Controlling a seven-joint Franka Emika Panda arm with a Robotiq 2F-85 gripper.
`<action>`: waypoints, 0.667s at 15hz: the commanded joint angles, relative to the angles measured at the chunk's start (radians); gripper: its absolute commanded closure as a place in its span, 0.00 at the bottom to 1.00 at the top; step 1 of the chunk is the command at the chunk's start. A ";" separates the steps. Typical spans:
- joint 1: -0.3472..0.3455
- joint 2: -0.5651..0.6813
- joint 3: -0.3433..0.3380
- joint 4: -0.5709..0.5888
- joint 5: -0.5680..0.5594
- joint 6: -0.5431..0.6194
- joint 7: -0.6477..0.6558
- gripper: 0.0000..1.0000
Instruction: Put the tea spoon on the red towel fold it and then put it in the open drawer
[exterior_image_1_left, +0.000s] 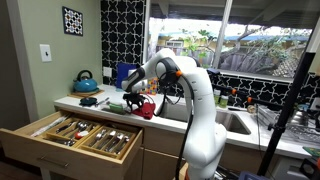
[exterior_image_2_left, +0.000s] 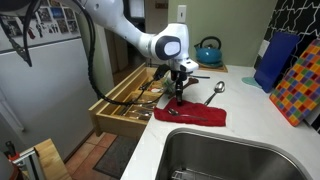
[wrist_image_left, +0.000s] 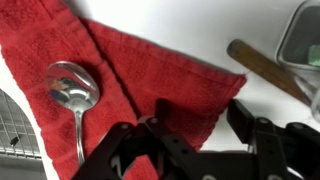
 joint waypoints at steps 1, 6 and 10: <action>-0.017 -0.016 0.007 -0.009 0.045 0.013 -0.047 0.66; -0.029 -0.041 0.000 0.011 0.061 0.020 -0.061 1.00; -0.040 -0.046 0.007 0.037 0.108 0.080 -0.078 0.99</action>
